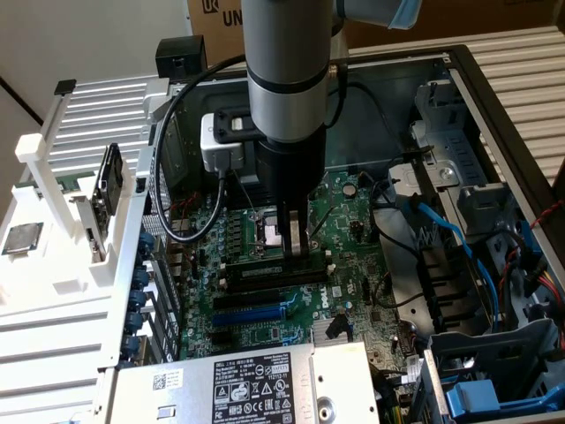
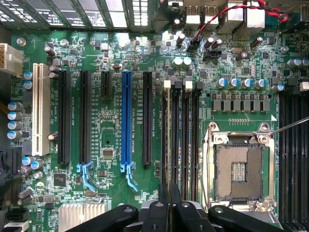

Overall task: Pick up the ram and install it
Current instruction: 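Insert the ram into the slot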

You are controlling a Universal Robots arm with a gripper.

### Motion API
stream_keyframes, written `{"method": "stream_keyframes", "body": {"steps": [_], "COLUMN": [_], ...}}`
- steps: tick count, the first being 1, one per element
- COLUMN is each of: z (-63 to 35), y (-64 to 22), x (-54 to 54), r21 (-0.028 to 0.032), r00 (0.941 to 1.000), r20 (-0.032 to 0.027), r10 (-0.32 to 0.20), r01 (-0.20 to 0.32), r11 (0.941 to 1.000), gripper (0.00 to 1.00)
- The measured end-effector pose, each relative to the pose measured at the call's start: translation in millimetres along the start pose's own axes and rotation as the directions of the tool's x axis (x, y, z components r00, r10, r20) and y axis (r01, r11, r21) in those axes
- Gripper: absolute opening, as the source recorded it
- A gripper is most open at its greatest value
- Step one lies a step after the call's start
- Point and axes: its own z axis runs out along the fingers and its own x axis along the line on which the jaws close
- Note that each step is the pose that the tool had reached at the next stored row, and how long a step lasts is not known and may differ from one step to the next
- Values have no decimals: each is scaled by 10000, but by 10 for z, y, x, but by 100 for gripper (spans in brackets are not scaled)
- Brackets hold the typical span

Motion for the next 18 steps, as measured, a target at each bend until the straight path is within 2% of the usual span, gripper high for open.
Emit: {"method": "stream_keyframes", "body": {"steps": [18], "z": [14], "y": [6], "x": [5], "r21": [63], "r00": [10000], "r20": [3], "r10": [7], "r01": [-7], "r11": [10000], "gripper": [12]}}
